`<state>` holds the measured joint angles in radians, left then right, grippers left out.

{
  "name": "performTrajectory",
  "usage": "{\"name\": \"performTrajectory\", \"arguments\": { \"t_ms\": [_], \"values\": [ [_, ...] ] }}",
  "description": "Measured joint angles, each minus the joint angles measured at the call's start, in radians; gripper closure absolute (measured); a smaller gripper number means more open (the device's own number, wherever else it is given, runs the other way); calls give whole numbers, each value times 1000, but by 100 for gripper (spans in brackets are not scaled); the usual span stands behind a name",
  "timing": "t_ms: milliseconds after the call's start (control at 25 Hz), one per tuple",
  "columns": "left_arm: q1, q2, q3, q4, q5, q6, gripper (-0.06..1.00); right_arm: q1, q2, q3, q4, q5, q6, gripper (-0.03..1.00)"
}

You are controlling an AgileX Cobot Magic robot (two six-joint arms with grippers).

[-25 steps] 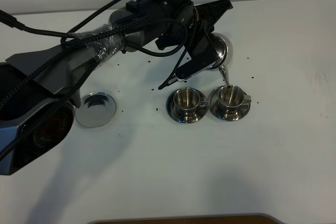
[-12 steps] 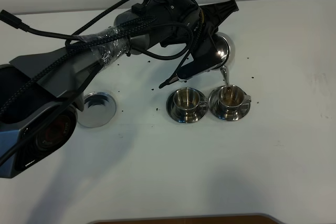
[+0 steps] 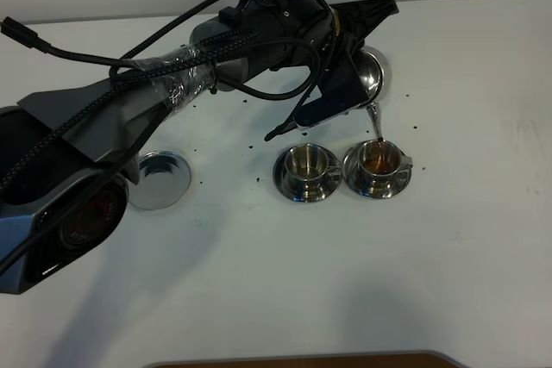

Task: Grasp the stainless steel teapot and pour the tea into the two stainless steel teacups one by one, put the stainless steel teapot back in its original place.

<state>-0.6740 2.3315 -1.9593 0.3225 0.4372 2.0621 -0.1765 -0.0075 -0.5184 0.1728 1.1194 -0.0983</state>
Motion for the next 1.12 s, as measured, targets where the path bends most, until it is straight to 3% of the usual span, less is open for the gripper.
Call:
{"name": "performTrajectory", "arguments": {
  "t_ms": [520,1120],
  "values": [
    [-7,0,0,68,-24,0,70,0,0,0,0,0,0,57],
    [-18,0,0,73,-36,0,70,0,0,0,0,0,0,57]
  ]
}}
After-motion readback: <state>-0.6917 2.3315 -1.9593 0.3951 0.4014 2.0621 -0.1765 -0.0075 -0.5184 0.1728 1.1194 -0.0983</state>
